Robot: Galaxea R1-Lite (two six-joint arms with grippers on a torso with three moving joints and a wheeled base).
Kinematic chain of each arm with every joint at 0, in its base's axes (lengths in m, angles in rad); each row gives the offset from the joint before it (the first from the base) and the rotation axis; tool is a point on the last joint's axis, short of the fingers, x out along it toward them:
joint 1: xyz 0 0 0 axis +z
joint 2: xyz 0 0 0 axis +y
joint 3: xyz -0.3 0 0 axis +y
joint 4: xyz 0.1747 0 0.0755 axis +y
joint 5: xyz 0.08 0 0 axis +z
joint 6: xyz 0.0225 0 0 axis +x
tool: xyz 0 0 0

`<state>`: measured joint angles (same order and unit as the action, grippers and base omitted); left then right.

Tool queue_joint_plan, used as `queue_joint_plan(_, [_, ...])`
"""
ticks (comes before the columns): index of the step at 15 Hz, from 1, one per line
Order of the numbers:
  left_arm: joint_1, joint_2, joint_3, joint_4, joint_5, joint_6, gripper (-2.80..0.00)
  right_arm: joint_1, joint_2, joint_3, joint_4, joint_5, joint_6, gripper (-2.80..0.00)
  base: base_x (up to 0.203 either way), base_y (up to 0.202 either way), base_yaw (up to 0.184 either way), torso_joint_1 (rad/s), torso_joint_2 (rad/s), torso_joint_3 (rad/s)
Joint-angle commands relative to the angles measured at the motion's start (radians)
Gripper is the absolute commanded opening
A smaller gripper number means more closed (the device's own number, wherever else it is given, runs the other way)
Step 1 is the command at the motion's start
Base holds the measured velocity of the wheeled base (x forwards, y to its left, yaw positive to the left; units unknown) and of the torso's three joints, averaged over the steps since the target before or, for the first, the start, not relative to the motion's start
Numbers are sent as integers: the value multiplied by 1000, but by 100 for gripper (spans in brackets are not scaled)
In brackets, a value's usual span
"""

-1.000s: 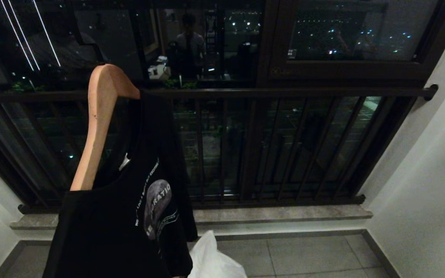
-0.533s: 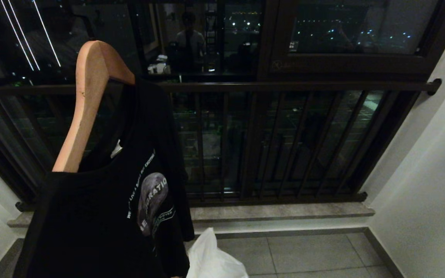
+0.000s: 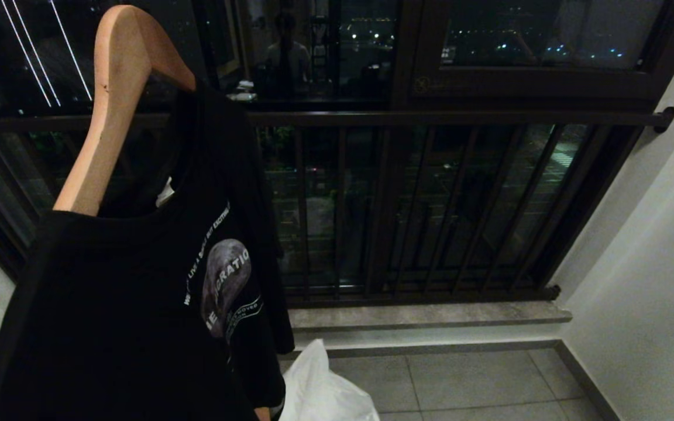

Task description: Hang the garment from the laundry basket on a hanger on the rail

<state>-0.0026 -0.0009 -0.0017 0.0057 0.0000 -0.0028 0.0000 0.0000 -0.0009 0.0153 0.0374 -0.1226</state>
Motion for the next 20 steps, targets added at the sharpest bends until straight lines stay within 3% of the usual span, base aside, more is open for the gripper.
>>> queue_joint_plan(1, [0, 1, 0, 0, 0, 0, -280, 0, 2, -1, 0, 1, -2, -280, 0, 0, 0, -155, 338, 188])
queue_joint_plan(8, [0, 1, 0, 0, 0, 0, -280, 0, 2, -1, 0, 1, -2, -280, 0, 0, 0, -153, 367, 207])
queue_joint_plan(20, [0, -1, 0, 0, 0, 0, -280, 0, 2, -1, 0, 1, -2, -280, 0, 0, 0, -204, 524, 322])
